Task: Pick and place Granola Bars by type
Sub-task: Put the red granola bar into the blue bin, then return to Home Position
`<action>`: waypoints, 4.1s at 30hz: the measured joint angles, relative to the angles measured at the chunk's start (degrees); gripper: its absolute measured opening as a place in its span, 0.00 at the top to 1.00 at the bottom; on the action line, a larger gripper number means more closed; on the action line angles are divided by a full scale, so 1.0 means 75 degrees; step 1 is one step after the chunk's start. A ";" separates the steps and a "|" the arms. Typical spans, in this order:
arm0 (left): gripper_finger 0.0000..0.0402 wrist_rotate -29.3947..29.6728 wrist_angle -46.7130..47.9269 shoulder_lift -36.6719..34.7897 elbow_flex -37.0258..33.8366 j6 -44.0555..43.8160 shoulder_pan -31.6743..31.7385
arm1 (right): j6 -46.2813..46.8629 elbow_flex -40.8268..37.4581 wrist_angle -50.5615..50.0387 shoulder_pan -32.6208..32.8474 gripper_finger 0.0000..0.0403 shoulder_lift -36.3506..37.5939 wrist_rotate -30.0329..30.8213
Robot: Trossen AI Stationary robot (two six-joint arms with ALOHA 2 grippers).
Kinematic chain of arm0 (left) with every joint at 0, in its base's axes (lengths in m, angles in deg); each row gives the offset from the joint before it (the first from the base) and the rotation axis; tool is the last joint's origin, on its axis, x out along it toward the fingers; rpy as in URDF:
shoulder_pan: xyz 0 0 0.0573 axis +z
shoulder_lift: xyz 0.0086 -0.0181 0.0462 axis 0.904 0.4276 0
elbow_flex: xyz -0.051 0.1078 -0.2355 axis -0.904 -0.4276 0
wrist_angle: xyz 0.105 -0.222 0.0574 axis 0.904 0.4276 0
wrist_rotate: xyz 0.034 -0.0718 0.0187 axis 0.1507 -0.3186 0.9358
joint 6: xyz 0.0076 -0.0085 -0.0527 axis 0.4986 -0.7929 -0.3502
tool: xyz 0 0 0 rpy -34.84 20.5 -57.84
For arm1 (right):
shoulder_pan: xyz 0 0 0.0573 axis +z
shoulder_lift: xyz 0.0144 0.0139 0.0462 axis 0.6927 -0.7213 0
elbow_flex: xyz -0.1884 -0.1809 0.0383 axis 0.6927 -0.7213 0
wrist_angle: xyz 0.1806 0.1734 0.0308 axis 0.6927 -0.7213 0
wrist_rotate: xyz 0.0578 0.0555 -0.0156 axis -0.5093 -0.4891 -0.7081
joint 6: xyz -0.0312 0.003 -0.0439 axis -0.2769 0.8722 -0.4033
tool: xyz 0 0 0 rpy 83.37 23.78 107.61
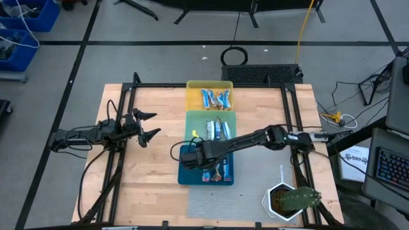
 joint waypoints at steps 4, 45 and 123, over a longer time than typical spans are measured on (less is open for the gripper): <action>0.02 0.0000 0.0000 0.0000 -0.0001 0.0000 0.0001 | -0.0024 -0.0460 0.0264 -0.0038 0.99 -0.0004 0.0038; 0.02 0.0000 0.0000 0.0000 -0.0001 0.0000 -0.0001 | -0.0650 -0.1027 0.0648 -0.0116 0.39 0.0262 0.0153; 0.02 0.0000 0.0000 0.0000 -0.0001 0.0000 -0.0001 | -1.2006 -1.4324 1.0609 -0.0431 0.31 1.3955 0.0925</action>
